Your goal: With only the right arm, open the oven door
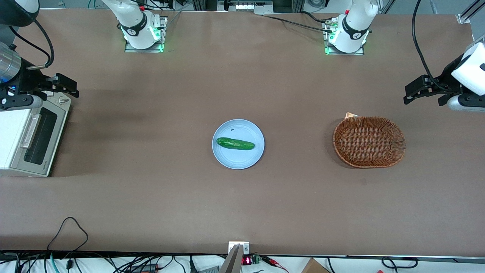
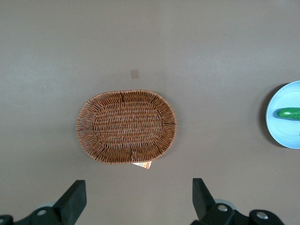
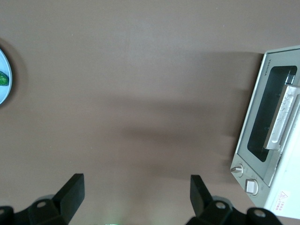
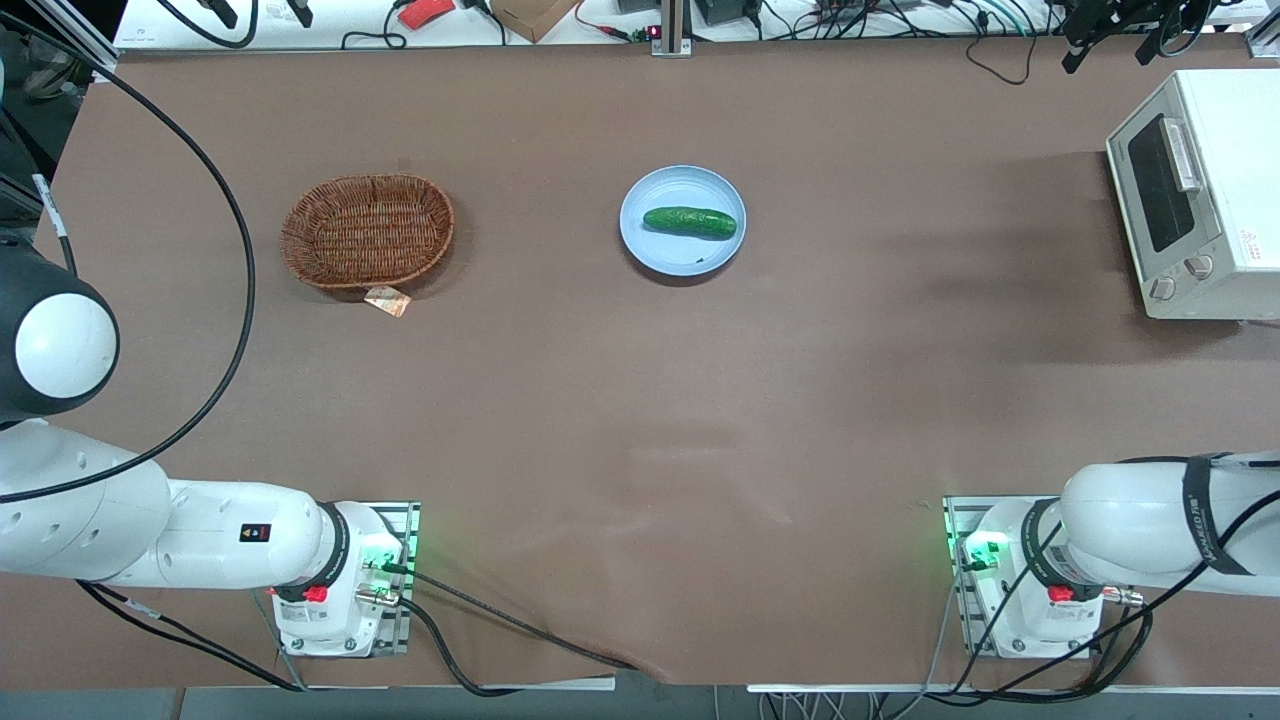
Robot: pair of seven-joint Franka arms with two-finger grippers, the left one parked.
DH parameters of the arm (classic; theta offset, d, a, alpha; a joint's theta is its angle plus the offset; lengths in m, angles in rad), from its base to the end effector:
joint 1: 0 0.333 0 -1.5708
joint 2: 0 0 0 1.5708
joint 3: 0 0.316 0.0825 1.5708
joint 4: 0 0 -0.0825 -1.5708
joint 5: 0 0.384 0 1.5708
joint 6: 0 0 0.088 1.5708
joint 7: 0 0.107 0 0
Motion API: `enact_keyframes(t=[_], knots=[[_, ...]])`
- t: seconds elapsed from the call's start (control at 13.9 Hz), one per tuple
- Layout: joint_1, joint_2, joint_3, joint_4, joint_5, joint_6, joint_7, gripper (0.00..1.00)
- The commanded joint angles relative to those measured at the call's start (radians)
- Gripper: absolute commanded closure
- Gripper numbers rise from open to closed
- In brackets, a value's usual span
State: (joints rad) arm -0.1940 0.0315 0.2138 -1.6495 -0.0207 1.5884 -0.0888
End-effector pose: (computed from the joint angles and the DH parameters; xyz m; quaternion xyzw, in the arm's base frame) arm 0.5607 0.0073 0.5717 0.9974 0.0550 -0.0461 0.0054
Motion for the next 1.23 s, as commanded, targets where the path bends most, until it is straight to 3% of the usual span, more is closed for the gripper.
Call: enact_keyframes(t=[0.0, 0.36, 0.51, 0.65, 1.01, 1.15], knots=[[-0.008, -0.004, 0.012, 0.002, -0.01, -0.011, 0.039, 0.01], [-0.008, -0.004, 0.012, 0.002, -0.007, -0.013, 0.043, 0.14], [-0.008, -0.004, 0.012, 0.002, -0.002, -0.011, 0.069, 0.45], [-0.008, -0.004, 0.012, 0.002, 0.004, -0.011, 0.087, 0.66], [-0.007, 0.004, 0.013, 0.002, 0.004, -0.008, 0.155, 0.99], [-0.007, 0.01, 0.012, 0.001, 0.004, -0.008, 0.152, 1.0]])
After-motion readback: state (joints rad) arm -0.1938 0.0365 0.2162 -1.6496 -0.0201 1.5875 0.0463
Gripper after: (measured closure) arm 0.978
